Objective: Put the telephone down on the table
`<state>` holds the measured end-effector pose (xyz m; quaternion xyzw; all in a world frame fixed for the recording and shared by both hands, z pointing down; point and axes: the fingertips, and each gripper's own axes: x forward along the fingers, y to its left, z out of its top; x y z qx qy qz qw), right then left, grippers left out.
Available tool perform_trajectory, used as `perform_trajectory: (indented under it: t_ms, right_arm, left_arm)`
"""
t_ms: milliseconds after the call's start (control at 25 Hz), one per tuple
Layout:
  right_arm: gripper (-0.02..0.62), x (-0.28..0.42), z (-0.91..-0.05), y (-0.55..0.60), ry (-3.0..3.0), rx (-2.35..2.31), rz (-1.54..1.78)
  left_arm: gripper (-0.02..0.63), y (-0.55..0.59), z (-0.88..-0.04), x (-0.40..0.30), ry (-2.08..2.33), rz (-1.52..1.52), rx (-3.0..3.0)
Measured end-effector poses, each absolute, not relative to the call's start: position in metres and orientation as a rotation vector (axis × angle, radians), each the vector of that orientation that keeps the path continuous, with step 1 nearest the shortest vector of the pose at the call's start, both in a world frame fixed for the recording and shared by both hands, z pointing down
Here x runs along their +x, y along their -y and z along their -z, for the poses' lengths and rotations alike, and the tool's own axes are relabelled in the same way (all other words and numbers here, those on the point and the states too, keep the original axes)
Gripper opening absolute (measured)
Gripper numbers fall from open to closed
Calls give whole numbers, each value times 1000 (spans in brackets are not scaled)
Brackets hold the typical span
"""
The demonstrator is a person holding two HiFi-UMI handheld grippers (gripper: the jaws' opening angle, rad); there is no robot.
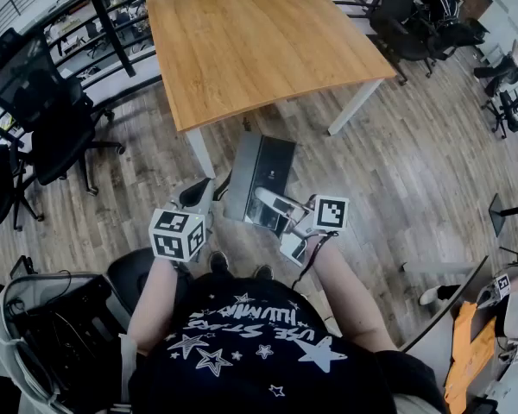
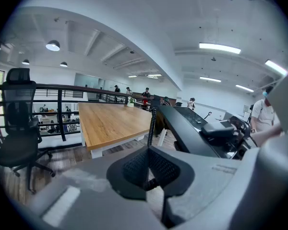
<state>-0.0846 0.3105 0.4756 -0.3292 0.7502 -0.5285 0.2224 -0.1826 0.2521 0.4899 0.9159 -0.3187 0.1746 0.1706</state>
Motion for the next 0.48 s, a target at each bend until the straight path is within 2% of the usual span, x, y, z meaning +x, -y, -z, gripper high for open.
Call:
perform_trajectory:
  t_ms: [480]
  right_arm:
    - [160,-90,-470,-314,-2116,-846,1449]
  left_arm:
    - [2,-259,-496,-183,930,-502,2574]
